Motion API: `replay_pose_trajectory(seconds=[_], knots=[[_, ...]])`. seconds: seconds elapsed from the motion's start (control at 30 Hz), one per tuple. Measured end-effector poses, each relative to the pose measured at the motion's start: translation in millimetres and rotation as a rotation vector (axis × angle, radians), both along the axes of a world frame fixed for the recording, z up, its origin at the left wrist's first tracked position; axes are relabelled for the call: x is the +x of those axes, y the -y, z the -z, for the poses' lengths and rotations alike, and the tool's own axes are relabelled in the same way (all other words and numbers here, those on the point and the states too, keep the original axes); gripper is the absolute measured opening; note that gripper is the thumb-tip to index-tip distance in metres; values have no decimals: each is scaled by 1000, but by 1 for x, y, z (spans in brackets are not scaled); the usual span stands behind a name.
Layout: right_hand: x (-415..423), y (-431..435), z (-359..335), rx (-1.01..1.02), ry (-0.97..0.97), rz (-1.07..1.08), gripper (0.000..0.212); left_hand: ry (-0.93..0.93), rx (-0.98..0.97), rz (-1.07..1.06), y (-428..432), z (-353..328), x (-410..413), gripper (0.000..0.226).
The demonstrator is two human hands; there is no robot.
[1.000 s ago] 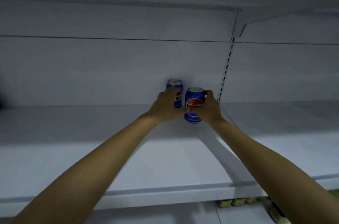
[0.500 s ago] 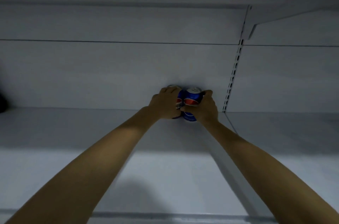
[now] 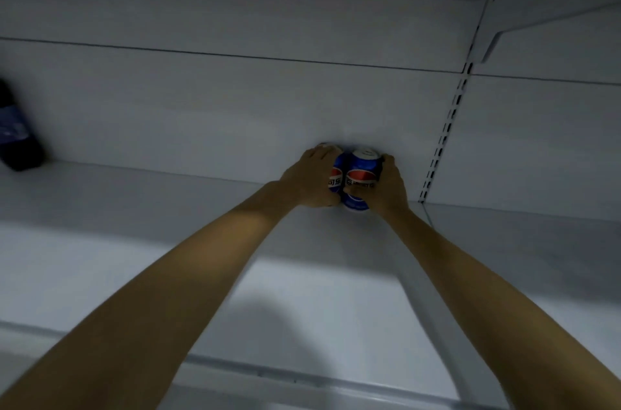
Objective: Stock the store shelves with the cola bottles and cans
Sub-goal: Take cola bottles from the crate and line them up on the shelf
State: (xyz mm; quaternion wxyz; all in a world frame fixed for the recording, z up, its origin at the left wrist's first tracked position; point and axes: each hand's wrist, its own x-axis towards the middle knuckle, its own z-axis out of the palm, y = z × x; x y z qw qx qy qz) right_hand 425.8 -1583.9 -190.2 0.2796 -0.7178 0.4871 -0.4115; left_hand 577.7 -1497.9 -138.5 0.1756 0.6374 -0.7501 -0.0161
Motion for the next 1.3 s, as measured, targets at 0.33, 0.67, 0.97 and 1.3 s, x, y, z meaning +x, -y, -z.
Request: replay_pose_trajectory(seconds=[0.33,0.67,0.97,1.3], knots=[[-15,-28,-2,-10,-18,115,112,-227,-93,-79,-36,6,7,91],[56,-172,-36,11,118,-310,112,-347,-213,-272,-197,32,76,81],[200,-423,2,-33,24,-978,104,-243,-209,-619,-499,70,168,80],[230,-641,172,550,-170,-1139,104,-601,83,-1206,-793,190,166,81]])
